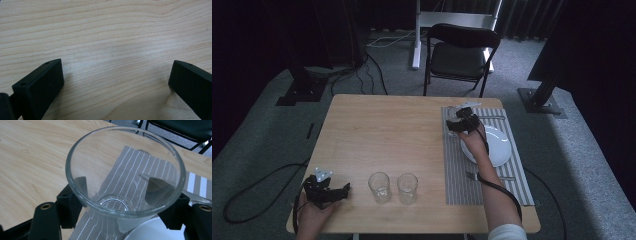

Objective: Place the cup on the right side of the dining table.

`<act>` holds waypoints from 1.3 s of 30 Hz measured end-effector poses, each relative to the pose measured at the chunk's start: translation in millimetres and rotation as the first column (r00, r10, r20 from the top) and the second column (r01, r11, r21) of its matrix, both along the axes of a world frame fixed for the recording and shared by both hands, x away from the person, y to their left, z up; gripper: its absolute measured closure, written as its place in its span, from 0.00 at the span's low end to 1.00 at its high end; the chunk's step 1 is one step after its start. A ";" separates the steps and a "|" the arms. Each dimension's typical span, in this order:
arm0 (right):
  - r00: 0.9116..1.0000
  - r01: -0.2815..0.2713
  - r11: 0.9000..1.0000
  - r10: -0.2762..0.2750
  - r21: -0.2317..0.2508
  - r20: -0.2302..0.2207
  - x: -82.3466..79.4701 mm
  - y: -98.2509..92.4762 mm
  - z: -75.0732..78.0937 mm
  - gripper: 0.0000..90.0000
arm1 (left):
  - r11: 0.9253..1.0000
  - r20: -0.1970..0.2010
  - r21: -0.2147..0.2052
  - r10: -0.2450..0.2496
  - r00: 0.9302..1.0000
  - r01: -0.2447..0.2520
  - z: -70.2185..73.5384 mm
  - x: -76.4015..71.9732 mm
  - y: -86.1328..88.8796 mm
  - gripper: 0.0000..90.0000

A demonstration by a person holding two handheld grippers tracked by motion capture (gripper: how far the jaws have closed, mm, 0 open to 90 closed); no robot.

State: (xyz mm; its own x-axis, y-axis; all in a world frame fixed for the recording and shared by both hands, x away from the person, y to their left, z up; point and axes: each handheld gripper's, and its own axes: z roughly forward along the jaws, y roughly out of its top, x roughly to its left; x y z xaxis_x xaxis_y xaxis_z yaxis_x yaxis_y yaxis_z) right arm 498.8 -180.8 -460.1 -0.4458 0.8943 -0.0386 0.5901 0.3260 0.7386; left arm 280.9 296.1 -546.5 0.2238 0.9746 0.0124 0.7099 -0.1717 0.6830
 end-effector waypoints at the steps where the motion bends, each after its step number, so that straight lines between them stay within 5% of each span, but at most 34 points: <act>1: 1.000 0.008 1.000 -0.008 -0.005 0.002 2.5 0.9 -0.4 0.33 | 1.000 0.000 0.000 0.000 1.000 0.000 0.0 0.0 0.0 0.00; 7: 1.000 0.027 0.999 -0.027 -0.033 -0.001 14.5 6.0 -3.9 0.33 | 1.000 0.000 0.000 0.000 1.000 0.000 0.0 0.0 0.0 0.00; 22: 0.994 0.104 0.995 -0.104 -0.013 -0.020 30.0 6.2 -23.2 0.33 | 1.000 0.001 -0.001 0.000 1.000 0.000 -0.1 -0.2 -0.1 0.00; 35: 0.995 0.094 0.996 -0.094 0.002 -0.042 26.7 1.4 -28.1 0.33 | 1.000 -0.001 0.001 -0.003 1.000 0.003 0.1 -0.5 -0.2 0.00; 39: 0.993 0.094 0.996 -0.093 0.008 -0.079 29.8 0.3 -27.2 0.23 | 1.000 -0.001 0.001 -0.002 1.000 0.002 0.1 -0.5 -0.2 0.00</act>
